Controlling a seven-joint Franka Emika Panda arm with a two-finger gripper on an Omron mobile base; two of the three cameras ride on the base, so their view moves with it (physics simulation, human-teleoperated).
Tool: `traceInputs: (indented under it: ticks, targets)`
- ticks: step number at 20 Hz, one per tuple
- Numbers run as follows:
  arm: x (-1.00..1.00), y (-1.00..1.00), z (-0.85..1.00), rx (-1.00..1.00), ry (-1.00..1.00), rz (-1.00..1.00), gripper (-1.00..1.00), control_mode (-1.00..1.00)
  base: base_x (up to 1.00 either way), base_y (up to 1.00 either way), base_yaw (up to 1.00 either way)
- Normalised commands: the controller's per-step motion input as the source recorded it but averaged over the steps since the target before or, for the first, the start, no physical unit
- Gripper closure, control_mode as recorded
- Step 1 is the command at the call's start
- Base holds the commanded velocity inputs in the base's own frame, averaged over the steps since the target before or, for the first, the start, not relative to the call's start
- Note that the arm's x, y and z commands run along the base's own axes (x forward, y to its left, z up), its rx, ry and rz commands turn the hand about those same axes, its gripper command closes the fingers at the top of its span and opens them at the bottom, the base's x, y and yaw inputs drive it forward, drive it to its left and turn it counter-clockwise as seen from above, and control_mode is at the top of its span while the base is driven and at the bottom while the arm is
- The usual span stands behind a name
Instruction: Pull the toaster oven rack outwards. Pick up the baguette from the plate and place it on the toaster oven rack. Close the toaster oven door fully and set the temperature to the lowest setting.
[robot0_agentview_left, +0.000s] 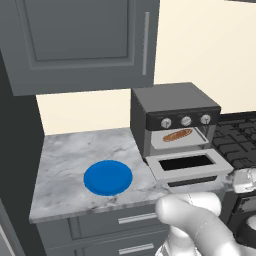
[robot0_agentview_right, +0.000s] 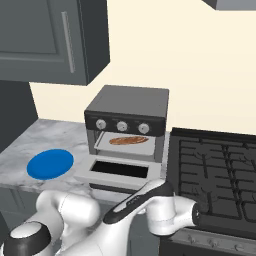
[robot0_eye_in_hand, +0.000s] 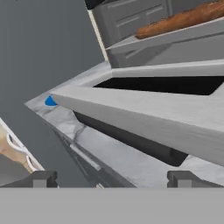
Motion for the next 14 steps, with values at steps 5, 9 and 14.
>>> traceInputs:
  ticks: [5,9,14]
  targets:
    - [0.29,-0.20,-0.24,0.08,0.00,0.00,-1.00,-1.00,0.00,0.00,0.00]
    - [0.23,-0.28,-0.27,0.08,0.00,0.00,-1.00,-1.00,0.00,0.00,0.00]
    - [0.23,-0.23,-0.22,0.07,0.00,0.00,-1.00,-1.00,0.00,0.00,0.00]
